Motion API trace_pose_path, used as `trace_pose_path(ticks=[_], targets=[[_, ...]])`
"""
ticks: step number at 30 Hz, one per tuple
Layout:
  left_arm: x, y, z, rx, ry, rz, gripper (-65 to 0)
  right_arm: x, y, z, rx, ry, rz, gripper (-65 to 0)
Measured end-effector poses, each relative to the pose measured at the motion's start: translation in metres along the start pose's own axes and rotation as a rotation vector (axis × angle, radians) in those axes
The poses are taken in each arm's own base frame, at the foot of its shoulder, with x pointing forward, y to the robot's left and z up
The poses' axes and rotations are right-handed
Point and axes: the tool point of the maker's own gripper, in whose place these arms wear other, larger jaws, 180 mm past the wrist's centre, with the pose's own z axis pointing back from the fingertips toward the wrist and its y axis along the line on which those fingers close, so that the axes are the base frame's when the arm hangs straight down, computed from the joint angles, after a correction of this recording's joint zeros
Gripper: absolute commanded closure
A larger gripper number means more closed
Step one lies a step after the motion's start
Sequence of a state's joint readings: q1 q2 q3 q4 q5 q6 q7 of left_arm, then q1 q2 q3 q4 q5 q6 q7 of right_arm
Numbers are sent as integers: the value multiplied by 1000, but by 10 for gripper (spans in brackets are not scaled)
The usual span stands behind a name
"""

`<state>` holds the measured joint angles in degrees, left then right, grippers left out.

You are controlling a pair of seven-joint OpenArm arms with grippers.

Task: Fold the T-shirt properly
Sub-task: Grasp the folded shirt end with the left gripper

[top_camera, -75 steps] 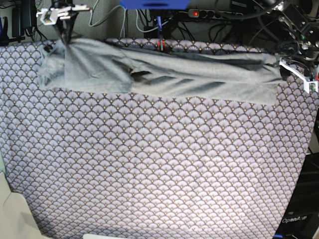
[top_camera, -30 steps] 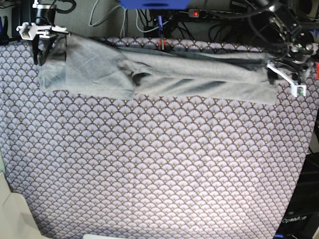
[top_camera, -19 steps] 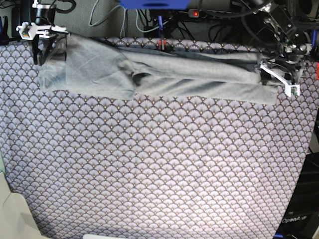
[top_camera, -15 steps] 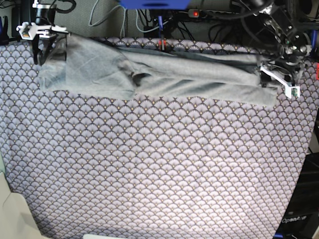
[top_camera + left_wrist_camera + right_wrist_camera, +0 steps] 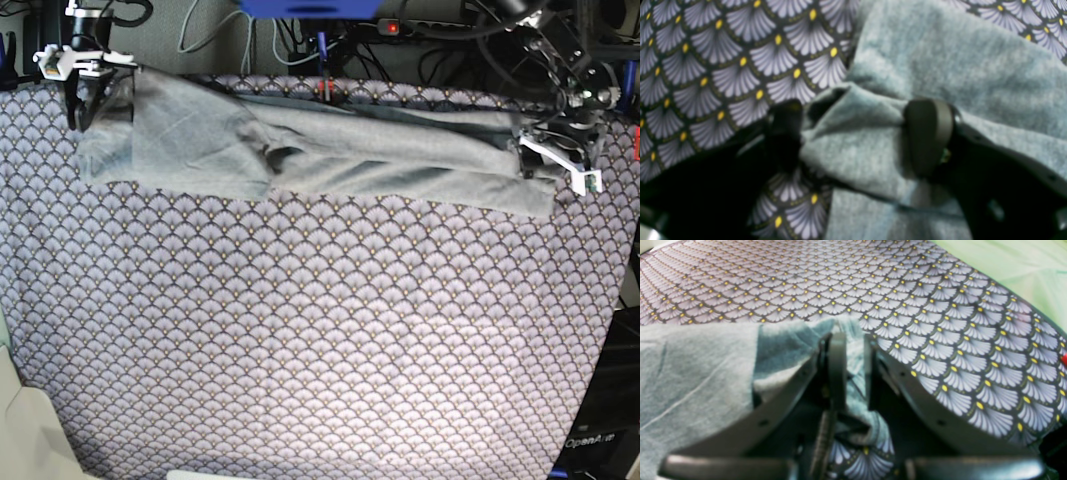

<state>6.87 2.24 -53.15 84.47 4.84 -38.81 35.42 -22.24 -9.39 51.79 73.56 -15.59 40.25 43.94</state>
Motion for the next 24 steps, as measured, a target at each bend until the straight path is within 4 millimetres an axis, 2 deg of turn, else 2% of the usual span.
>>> trace_pose_path(ticks=[4,6,8,12,13,19,24], targets=[[1,-7,-2,-15,-9,-13,-469,0,0,0,0,0,-1,-110],[0,-16,-3,-36,-12,-37,-411,0,0,0,0,1,-1,-110],[0,-27,-4,-63,-14,-61,-315,0,0,0,1,0,-1,-110],[-1,-41,-6,-105,-14,-67,-47,0,0,0,0,0,-1,-110],[-1,-44,-5,-103,-15,-64,0,0,0,0,1,0,-1,-110],[0,-49,0,-75,-4,-77,0,0,-1,0,-3,0,0,-109],[-10,-65,24,-72,50,-133,0,1,0,-2,-2,-5,-2,-107]])
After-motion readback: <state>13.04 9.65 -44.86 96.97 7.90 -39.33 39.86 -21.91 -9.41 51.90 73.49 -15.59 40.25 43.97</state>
